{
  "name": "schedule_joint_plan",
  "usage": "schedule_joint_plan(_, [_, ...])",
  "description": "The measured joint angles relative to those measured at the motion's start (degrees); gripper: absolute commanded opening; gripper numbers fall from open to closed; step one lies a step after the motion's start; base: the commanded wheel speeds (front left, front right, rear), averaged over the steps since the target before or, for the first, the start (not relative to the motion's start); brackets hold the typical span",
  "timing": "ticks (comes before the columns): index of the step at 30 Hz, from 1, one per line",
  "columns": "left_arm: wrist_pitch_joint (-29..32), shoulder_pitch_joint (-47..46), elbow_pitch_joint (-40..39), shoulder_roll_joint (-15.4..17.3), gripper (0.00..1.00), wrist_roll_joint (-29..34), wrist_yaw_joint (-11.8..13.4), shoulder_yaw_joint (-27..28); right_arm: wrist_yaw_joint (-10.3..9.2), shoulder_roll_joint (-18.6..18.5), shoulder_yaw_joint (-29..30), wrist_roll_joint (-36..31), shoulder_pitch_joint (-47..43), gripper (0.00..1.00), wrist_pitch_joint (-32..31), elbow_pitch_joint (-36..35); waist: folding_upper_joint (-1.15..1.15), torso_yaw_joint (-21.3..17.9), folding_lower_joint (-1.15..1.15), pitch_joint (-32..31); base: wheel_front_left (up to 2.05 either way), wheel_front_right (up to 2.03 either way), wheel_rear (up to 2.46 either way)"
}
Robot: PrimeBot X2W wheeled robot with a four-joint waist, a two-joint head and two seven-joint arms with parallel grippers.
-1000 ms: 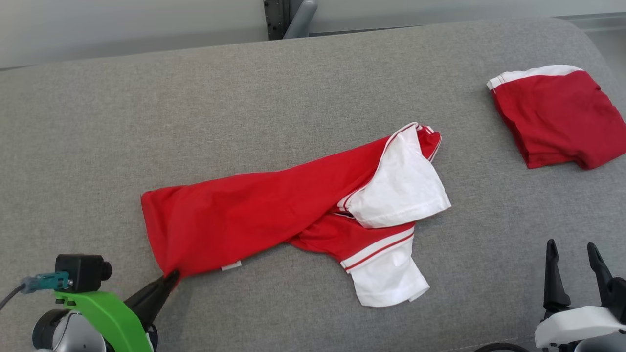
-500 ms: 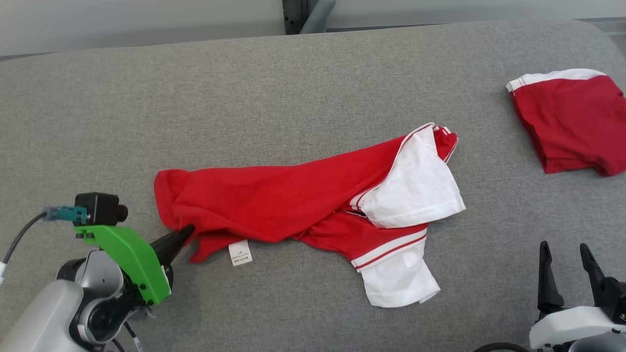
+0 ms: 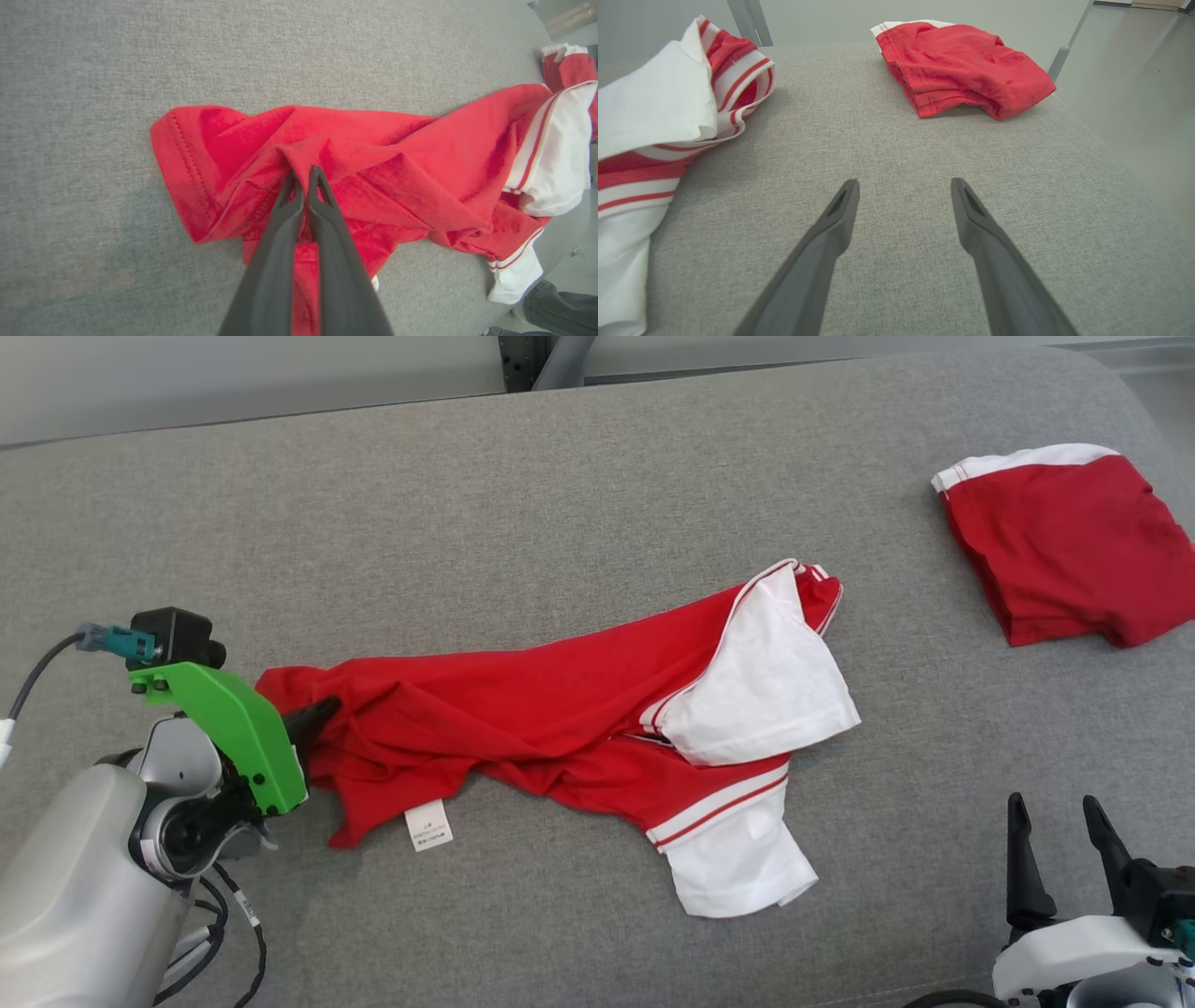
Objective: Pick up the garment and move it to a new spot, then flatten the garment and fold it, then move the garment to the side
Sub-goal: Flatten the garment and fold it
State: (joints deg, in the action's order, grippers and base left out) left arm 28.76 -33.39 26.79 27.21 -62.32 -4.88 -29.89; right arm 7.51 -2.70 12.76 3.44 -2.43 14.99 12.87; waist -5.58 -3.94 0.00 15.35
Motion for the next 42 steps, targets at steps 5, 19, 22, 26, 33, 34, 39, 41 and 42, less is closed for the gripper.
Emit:
schedule_joint_plan(5, [-0.94,-0.7,4.2,-1.01,0.0,0.03,-0.88,-0.46,-0.01,0.0,-0.1,0.43,0.29,1.0,0.0,0.15,0.0,-1.19,0.0,0.25,0.0,0.0,0.0])
schedule_joint_plan(19, [-4.28,-1.44,7.81,-1.09,0.0,0.86,-2.16,-1.74,-0.01,-0.01,0.04,0.51,-0.27,1.0,0.0,0.6,0.0,0.9,0.0,-0.26,0.0,0.0,0.0])
schedule_joint_plan(22, [-5.17,-1.47,7.58,-1.24,0.0,0.89,-2.2,-2.08,0.0,0.0,-0.07,0.49,-0.27,1.0,0.0,0.64,0.0,1.43,0.0,-0.4,0.0,0.0,0.0])
schedule_joint_plan(26, [-6.27,-1.7,7.42,-1.63,0.0,0.93,-2.26,-2.49,-0.01,0.0,-0.26,0.49,-0.27,1.0,0.0,0.85,0.0,1.62,0.0,-0.6,0.0,0.0,0.0])
schedule_joint_plan(33, [-7.79,-1.99,6.77,-1.75,0.0,1.77,-2.43,-3.88,0.0,-0.01,-0.96,1.03,-0.17,1.0,0.0,1.37,0.0,0.65,0.0,-0.78,0.0,0.0,0.0])
schedule_joint_plan(34, [-8.84,-1.6,6.15,-1.21,0.0,2.37,-2.44,-4.09,0.0,0.01,-1.05,1.08,-0.19,1.0,0.0,1.46,0.0,0.37,0.0,-0.88,0.0,0.0,0.0])
schedule_joint_plan(39, [-12.9,4.02,0.11,1.58,0.0,3.03,-2.49,-4.23,0.0,-0.04,-0.23,1.67,-0.9,1.0,0.0,1.47,0.0,-0.92,0.0,-1.43,0.0,0.0,0.0])
schedule_joint_plan(41, [-14.68,8.49,-4.74,3.69,0.0,3.85,-2.13,-4.17,0.0,-0.02,0.21,1.69,-1.65,1.0,0.0,1.52,0.0,-1.33,0.0,-1.95,0.0,0.0,0.0])
schedule_joint_plan(42, [-15.37,11.06,-7.15,4.97,0.0,3.97,-1.47,-3.94,0.0,0.01,0.41,1.71,-2.05,1.0,0.0,1.51,0.0,-1.49,0.0,-2.22,0.0,0.0,0.0])
